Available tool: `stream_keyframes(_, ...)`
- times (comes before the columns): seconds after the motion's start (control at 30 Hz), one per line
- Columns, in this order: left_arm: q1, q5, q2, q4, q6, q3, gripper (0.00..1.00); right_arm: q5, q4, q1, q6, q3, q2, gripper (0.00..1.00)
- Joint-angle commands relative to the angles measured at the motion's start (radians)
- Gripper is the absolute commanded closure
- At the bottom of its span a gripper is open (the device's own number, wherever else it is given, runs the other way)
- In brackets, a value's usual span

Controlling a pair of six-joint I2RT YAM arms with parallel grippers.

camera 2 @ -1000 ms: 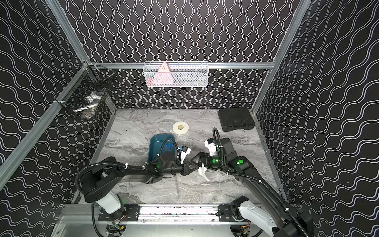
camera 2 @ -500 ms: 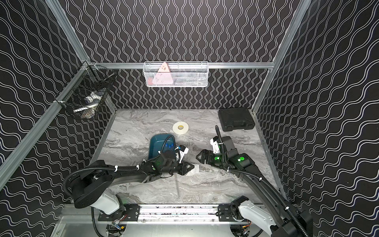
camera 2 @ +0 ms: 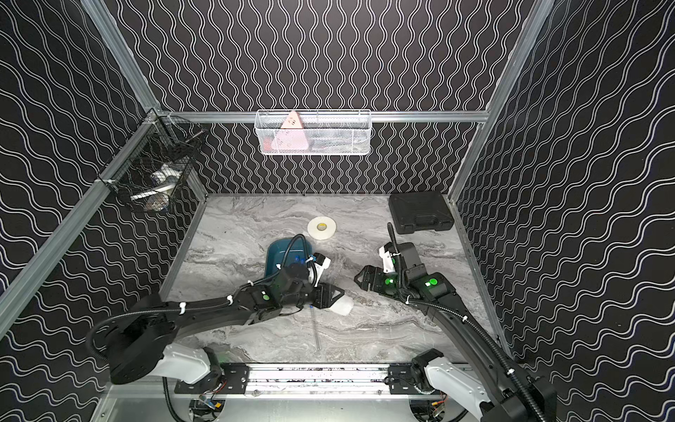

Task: Wipe the exteriors of test tubes
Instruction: Place the cleaning item at the center of the board, then pick up the test tube at the center of the board.

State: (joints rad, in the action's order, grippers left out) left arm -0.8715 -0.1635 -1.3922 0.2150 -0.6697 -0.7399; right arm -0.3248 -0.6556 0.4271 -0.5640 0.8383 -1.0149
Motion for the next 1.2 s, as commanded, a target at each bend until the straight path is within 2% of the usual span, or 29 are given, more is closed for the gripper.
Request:
stream_keyframes(0.0, 0.011, 0.092, 0.077, -0.111, 0.064, 0.002, 0.44, -0.028, -0.018, 0.009, 0.004, -0.002, -0.032, 0.18)
stream_keyframes(0.1, 0.038, 0.115, 0.140, -0.166, 0.071, 0.014, 0.42, 0.003, -0.015, 0.022, -0.002, -0.003, -0.051, 0.20)
stream_keyframes(0.23, 0.089, 0.141, 0.235, -0.235, 0.059, 0.041, 0.41, 0.073, -0.024, 0.113, -0.013, 0.017, -0.073, 0.25)
stream_keyframes(0.4, 0.157, 0.215, 0.405, -0.355, 0.058, 0.085, 0.39, 0.222, 0.015, 0.341, -0.099, 0.019, -0.155, 0.32)
stream_keyframes(0.53, 0.230, 0.234, 0.510, -0.483, 0.058, 0.101, 0.38, 0.347, 0.064, 0.526, -0.181, 0.039, -0.275, 0.42)
stream_keyframes(0.7, 0.283, 0.246, 0.612, -0.552, 0.047, 0.136, 0.36, 0.427, 0.098, 0.663, -0.212, 0.114, -0.447, 0.52)
stream_keyframes(0.93, 0.299, 0.254, 0.661, -0.584, 0.041, 0.154, 0.35, 0.459, 0.129, 0.707, -0.228, 0.198, -0.621, 0.61)
stream_keyframes(1.17, 0.303, 0.249, 0.660, -0.594, 0.047, 0.149, 0.34, 0.450, 0.152, 0.715, -0.212, 0.249, -0.733, 0.66)
